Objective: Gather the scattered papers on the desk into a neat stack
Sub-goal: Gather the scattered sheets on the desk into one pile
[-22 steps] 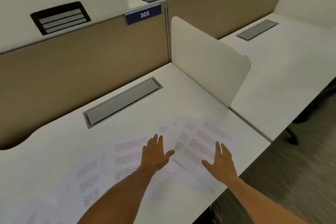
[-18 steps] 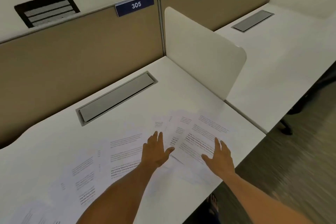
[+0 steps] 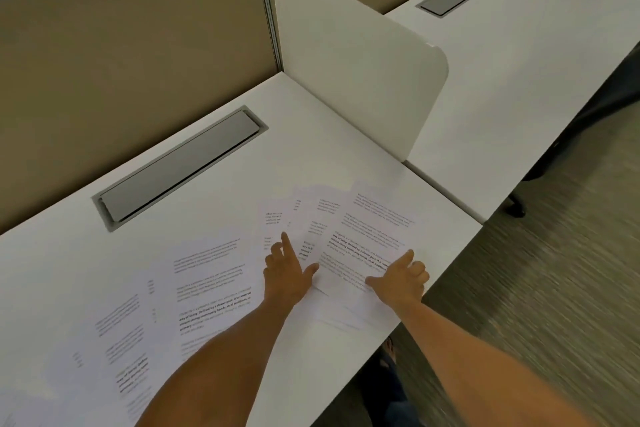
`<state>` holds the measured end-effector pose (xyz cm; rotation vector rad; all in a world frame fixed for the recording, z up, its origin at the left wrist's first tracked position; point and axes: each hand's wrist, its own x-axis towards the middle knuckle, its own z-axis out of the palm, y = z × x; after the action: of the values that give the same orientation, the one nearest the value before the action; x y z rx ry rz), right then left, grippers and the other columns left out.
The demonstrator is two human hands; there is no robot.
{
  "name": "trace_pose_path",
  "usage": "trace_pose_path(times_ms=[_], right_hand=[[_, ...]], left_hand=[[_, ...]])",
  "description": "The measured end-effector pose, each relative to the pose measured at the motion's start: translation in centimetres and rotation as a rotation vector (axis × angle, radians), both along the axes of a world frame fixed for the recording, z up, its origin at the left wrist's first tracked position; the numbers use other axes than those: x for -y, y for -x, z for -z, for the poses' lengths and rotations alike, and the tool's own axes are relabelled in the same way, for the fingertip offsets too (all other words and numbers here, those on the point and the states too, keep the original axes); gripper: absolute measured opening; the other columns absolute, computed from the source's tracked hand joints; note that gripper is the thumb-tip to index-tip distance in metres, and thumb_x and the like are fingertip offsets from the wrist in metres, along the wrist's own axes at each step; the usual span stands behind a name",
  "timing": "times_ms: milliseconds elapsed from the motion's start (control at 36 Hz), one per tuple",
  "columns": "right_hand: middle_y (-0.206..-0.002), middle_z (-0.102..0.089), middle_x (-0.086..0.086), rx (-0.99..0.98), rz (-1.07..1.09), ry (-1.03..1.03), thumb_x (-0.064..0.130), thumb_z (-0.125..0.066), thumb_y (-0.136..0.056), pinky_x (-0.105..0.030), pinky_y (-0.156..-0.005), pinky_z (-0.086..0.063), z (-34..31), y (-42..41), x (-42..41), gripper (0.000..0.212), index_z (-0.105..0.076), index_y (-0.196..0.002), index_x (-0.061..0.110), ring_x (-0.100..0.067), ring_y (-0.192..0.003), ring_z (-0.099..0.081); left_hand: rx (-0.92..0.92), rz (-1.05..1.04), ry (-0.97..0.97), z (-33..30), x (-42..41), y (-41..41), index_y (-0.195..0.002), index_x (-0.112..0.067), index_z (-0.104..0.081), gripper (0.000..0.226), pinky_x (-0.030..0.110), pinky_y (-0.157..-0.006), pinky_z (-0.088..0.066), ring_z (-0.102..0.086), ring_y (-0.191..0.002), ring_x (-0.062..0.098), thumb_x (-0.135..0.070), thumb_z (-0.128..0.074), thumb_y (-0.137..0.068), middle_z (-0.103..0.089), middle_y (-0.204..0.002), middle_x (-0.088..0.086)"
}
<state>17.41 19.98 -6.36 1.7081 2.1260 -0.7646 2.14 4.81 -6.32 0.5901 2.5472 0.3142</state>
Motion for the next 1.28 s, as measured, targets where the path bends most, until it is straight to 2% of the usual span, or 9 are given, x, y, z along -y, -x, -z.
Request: trace_pose_path(times_ms=[222, 417, 639, 750, 861, 972, 1083, 1194, 1278], right_hand=[[-0.155, -0.015, -0.023, 0.015, -0.134, -0.017, 0.056, -0.078, -0.075, -0.043, -0.118, -0.029, 0.2, 0.0, 1.2, 0.129, 0.008, -0.155, 0.003, -0.038, -0.143, -0.022], [-0.158, -0.006, -0.025, 0.005, -0.148, 0.017, 0.049, -0.080, -0.077, -0.043, -0.121, -0.024, 0.1, 0.4, 2.2, 0.130, 0.015, -0.155, 0.004, -0.040, -0.147, -0.012], [-0.157, -0.002, -0.029, -0.030, -0.141, 0.053, 0.036, -0.080, -0.081, -0.044, -0.120, -0.024, -0.1, 1.1, 2.2, 0.127, 0.019, -0.155, 0.008, -0.043, -0.144, -0.013], [-0.157, -0.003, -0.030, -0.024, -0.169, 0.052, 0.038, -0.081, -0.079, -0.044, -0.120, -0.024, 0.0, 1.2, 2.0, 0.130, 0.021, -0.156, 0.010, -0.044, -0.144, -0.014], [-0.156, -0.005, -0.030, -0.023, -0.190, 0.037, 0.042, -0.081, -0.078, -0.044, -0.120, -0.024, 0.1, 1.0, 1.9, 0.131, 0.019, -0.156, 0.010, -0.044, -0.144, -0.015], [-0.156, -0.009, -0.029, -0.026, -0.207, 0.019, 0.044, -0.082, -0.077, -0.043, -0.119, -0.025, 0.2, 0.8, 2.0, 0.131, 0.018, -0.156, 0.010, -0.042, -0.143, -0.017], [-0.157, -0.012, -0.025, -0.046, -0.230, 0.007, 0.045, -0.083, -0.075, -0.043, -0.118, -0.030, 0.4, 0.5, 1.8, 0.132, 0.017, -0.156, 0.012, -0.039, -0.144, -0.020], [-0.158, -0.015, -0.021, -0.085, -0.187, -0.008, 0.053, -0.081, -0.074, -0.044, -0.116, -0.031, 0.4, 0.2, 1.6, 0.132, 0.013, -0.157, 0.012, -0.037, -0.143, -0.023], [-0.162, -0.014, -0.020, -0.220, 0.023, 0.039, 0.057, -0.077, -0.077, -0.050, -0.119, -0.026, 0.1, 0.4, 0.9, 0.125, 0.007, -0.158, 0.011, -0.039, -0.146, -0.019]], left_hand=[[0.018, -0.080, 0.062, 1.1, -0.6, 0.6, -0.153, -0.008, -0.001, 0.114, 0.053, -0.111, -0.034, -0.022, -0.143, 0.041, -0.066, -0.063, -0.077, -0.008, -0.160, 0.018], [-0.004, -0.068, 0.147, 1.6, -0.8, 1.6, -0.148, -0.005, -0.013, 0.119, 0.047, -0.101, -0.044, -0.037, -0.130, 0.039, -0.066, -0.075, -0.066, -0.025, -0.148, 0.021], [-0.007, -0.044, 0.162, 1.2, -0.8, 2.3, -0.138, -0.008, -0.027, 0.104, 0.043, -0.096, -0.046, -0.048, -0.120, 0.034, -0.057, -0.081, -0.065, -0.046, -0.131, 0.018], [0.030, -0.057, 0.053, 0.8, -0.9, 2.3, -0.130, -0.014, -0.037, 0.084, 0.043, -0.096, -0.045, -0.054, -0.116, 0.031, -0.048, -0.082, -0.068, -0.060, -0.123, 0.011], [0.170, -0.137, -0.120, 0.3, -1.2, 2.0, -0.116, -0.016, -0.041, 0.067, 0.038, -0.076, -0.057, -0.067, -0.095, 0.026, -0.035, -0.085, -0.070, -0.067, -0.110, 0.005], [0.280, -0.174, -0.226, 0.1, -1.6, 2.1, -0.115, -0.014, -0.043, 0.061, 0.043, -0.080, -0.059, -0.067, -0.097, 0.029, -0.027, -0.084, -0.073, -0.064, -0.110, 0.007], [0.289, -0.091, -0.280, 0.3, -1.6, 2.1, -0.112, -0.015, -0.046, 0.046, 0.038, -0.079, -0.060, -0.067, -0.093, 0.025, -0.015, -0.078, -0.079, -0.066, -0.115, 0.008], [0.330, -0.115, -0.362, -0.2, -1.2, 2.2, -0.119, -0.017, -0.049, 0.052, 0.037, -0.083, -0.059, -0.065, -0.100, 0.025, -0.016, -0.080, -0.077, -0.064, -0.114, 0.004], [0.402, -0.148, -0.452, -1.0, -1.0, 2.5, -0.122, -0.018, -0.050, 0.058, 0.032, -0.084, -0.056, -0.063, -0.103, 0.022, -0.015, -0.083, -0.075, -0.064, -0.118, 0.003]])
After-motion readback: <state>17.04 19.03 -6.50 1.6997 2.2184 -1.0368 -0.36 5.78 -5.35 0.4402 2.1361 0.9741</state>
